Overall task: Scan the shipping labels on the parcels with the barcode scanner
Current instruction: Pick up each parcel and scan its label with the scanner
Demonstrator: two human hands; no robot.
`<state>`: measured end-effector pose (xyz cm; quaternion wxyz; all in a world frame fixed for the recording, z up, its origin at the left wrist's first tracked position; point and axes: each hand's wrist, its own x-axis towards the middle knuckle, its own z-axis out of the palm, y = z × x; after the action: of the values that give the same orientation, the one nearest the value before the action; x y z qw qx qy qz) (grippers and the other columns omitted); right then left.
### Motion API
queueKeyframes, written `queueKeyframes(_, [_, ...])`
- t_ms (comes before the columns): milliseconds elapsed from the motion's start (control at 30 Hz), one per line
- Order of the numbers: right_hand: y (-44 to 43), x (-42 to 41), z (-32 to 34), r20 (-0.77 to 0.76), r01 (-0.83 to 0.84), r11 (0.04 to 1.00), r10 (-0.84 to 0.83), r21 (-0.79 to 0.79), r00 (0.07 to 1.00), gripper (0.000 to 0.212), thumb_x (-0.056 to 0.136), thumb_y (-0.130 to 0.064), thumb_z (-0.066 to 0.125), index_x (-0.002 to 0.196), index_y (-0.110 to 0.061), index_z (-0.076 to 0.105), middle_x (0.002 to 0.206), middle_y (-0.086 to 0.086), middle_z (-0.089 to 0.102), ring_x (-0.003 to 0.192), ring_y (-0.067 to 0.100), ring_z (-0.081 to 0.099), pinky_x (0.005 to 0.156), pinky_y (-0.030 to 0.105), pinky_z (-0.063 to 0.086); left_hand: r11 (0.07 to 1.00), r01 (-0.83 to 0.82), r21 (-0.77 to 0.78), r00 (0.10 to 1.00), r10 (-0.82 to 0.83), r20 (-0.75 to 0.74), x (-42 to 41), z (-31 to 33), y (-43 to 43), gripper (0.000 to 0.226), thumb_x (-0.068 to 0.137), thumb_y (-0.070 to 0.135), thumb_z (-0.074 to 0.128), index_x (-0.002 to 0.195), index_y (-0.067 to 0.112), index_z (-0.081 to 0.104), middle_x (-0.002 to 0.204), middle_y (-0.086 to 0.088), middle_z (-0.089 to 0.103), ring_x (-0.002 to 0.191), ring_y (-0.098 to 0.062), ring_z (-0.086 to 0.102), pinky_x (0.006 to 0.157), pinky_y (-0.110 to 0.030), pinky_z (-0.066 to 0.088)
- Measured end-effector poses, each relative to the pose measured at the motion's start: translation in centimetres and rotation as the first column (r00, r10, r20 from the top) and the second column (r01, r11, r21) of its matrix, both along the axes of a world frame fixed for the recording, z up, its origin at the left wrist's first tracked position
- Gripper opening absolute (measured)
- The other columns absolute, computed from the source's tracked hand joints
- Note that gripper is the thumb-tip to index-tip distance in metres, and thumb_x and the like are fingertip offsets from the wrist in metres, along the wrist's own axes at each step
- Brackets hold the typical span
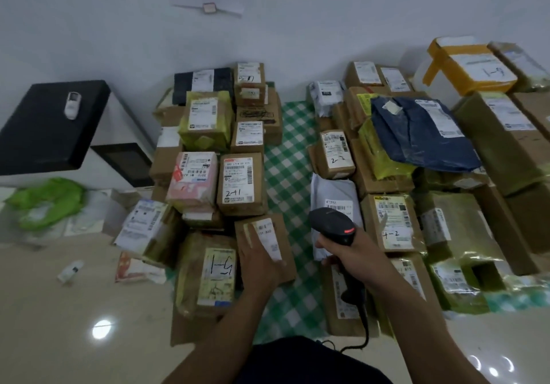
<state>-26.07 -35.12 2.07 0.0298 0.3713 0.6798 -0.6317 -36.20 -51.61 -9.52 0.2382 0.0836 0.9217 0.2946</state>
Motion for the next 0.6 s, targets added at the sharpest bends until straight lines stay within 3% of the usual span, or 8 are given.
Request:
queueKeyframes(133, [-0.6,0.8,-0.5,0.011,-0.001,1.000,0.001,-0.015,1.000,0.021,0.097,-0.023,0.074,0.116,-0.028,0.068,0.095,0.000,0.080,0.071,0.015,0.075,0.064,0.028,0.055,0.992,0.029,-0.125,0.997,-0.020,0.075,0.9,-0.9,0.5,0.147,0.072,0.060,0.086,0.160,0.011,-0.021,0.170,-0.011,-0.019,0.158,-0.032,-0.012,0.126,-0.047,0.006])
queueKeyframes(267, [-1.0,1.5,-1.0,0.026,-0.013,1.000,0.014,-0.021,1.000,0.018,0.097,-0.022,0.073,0.114,-0.022,0.069,0.093,0.002,0.080,0.070,0.017,0.072,0.063,0.030,0.053,0.997,0.079,-0.011,0.993,-0.078,0.084,2.7,-2.0,0.2,0.158,0.059,0.061,0.092,0.162,0.016,-0.019,0.171,-0.006,-0.017,0.158,-0.032,-0.010,0.126,-0.048,0.008])
queueKeyframes(333, [-1.3,1.6,-1.2,0.030,-0.019,1.000,0.020,-0.017,0.999,0.017,0.098,-0.022,0.073,0.114,-0.021,0.069,0.092,0.001,0.080,0.069,0.017,0.072,0.062,0.028,0.053,0.995,-0.057,0.076,0.989,0.046,0.144,3.4,-2.4,-0.2,0.162,0.054,0.050,0.099,0.163,0.017,-0.015,0.171,-0.013,-0.007,0.158,-0.033,0.000,0.125,-0.048,0.015])
queueKeyframes(400, [-1.4,1.8,-1.7,0.037,-0.028,1.000,0.028,0.000,0.999,0.017,0.097,-0.025,0.073,0.114,-0.024,0.069,0.092,-0.001,0.080,0.070,0.016,0.073,0.061,0.026,0.053,0.954,-0.252,0.161,0.921,0.186,0.343,3.5,-2.9,-0.8,0.161,0.048,0.034,0.105,0.163,0.010,-0.006,0.167,-0.018,0.021,0.152,-0.033,0.026,0.121,-0.047,0.031])
queueKeyframes(500, [-1.9,1.8,-2.9,0.068,-0.025,1.000,0.025,-0.007,0.997,0.021,0.096,-0.028,0.074,0.116,-0.028,0.067,0.093,-0.002,0.079,0.076,0.017,0.076,0.063,0.027,0.056,0.886,-0.420,0.199,0.803,0.261,0.536,3.5,-3.6,-2.3,0.120,0.043,0.023,0.107,0.142,0.011,0.040,0.133,-0.005,0.065,0.119,-0.020,0.061,0.104,-0.042,0.052])
queueKeyframes(533, [-2.1,1.6,-3.6,0.080,-0.024,1.000,0.025,-0.008,0.996,0.023,0.095,-0.029,0.075,0.116,-0.028,0.067,0.093,-0.002,0.080,0.080,0.018,0.077,0.067,0.031,0.058,0.875,-0.431,0.218,0.801,0.260,0.540,3.4,-3.9,-2.7,0.107,0.044,0.023,0.105,0.133,0.016,0.047,0.125,-0.001,0.068,0.113,-0.017,0.064,0.101,-0.042,0.055])
queueKeyframes(600, [-2.8,1.2,-4.9,0.105,-0.019,1.000,0.020,-0.012,0.994,0.027,0.091,-0.036,0.078,0.116,-0.034,0.068,0.097,-0.005,0.079,0.091,0.017,0.076,0.083,0.039,0.063,0.863,-0.425,0.272,0.815,0.235,0.530,3.6,-4.0,-3.1,0.115,0.039,0.030,0.101,0.139,0.022,0.045,0.127,0.002,0.068,0.113,-0.015,0.065,0.098,-0.043,0.058])
